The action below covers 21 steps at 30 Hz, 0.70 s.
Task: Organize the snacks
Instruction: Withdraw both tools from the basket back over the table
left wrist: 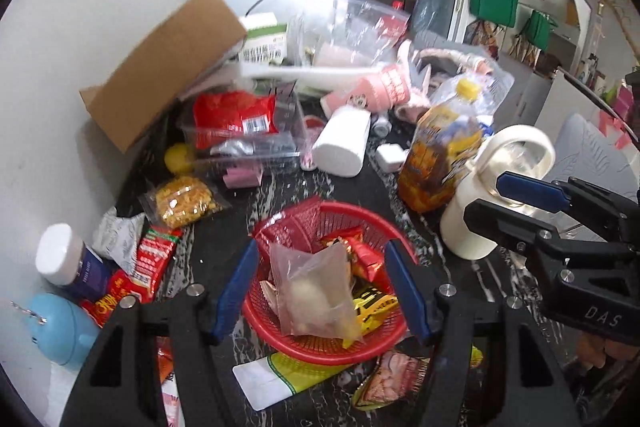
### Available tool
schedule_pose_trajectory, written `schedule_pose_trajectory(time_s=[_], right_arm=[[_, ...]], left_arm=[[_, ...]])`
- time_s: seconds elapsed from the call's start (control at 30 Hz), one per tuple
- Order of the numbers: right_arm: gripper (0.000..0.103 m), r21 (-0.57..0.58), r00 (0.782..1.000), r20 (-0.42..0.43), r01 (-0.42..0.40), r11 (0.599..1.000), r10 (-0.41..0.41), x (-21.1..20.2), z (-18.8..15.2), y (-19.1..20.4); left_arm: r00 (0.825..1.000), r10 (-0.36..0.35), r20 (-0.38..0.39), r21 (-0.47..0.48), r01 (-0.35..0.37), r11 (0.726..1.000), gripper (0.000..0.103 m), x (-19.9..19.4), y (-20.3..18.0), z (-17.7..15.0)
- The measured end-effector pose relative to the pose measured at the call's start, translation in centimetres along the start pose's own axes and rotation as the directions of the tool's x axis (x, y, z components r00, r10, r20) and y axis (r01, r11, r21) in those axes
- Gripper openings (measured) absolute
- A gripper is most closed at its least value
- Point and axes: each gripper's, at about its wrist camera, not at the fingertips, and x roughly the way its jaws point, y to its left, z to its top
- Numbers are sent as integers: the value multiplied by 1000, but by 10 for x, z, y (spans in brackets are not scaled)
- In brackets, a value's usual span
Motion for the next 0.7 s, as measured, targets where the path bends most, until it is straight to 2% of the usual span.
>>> schedule_pose_trajectory(time_s=[0.3,0.7], right_arm=[[54,-9,997,77,29,1000,-29,-52,1,10],[54,-3,990,132,52,999,-51,-103,-25,25]], left_arm=[[995,-15,98,32,12,999,64,-51,-14,2],[988,-44,148,78,33,996,64,-96,-33,-22]])
